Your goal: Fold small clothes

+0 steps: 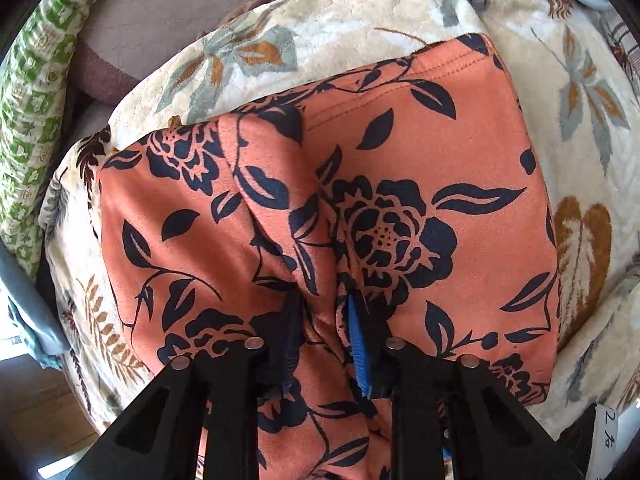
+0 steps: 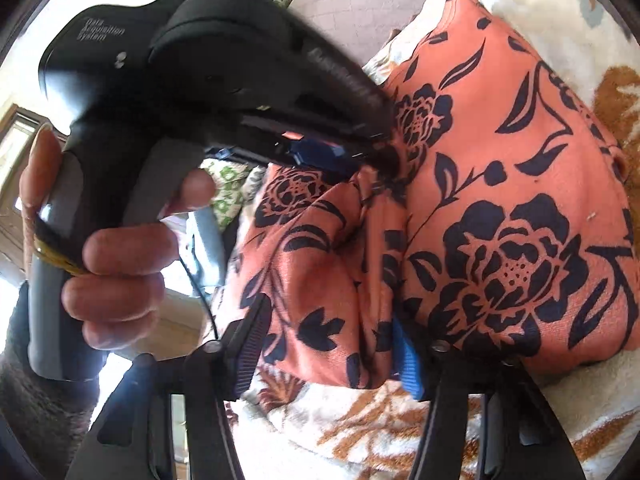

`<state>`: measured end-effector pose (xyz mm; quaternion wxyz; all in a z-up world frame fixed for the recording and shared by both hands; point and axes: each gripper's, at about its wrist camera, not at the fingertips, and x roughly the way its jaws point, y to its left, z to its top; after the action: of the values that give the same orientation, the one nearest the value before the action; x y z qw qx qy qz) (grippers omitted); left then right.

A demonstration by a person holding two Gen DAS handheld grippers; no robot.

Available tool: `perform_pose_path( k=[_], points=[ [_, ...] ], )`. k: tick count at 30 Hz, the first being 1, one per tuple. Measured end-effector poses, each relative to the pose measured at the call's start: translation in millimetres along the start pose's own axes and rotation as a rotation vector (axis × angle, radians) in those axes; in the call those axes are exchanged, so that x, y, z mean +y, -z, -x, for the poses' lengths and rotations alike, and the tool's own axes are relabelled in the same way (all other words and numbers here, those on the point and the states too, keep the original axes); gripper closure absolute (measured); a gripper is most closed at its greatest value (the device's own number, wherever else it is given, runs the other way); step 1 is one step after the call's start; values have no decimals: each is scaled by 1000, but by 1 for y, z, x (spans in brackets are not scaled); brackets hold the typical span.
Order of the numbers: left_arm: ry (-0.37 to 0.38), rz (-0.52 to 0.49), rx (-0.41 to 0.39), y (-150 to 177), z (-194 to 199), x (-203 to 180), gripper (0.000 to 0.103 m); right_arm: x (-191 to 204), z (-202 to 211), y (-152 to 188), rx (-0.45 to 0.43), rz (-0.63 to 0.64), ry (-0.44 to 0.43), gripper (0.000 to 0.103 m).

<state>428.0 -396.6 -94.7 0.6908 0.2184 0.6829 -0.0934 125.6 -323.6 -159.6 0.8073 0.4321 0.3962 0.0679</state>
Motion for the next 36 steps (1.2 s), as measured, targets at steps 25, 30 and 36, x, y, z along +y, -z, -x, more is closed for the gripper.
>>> perform_pose_path(
  k=[25,30,36],
  points=[
    [371,88,-160,-16,44,-29,88,-46,92,-10,-153,-192,212,80],
    [409,193,-347,26,103,59,59,-34,115,-15,-247,-201,238,74],
    [353,355,-301,79,63,153,57,-6,134,-57,-430,-113,175,66]
  ],
)
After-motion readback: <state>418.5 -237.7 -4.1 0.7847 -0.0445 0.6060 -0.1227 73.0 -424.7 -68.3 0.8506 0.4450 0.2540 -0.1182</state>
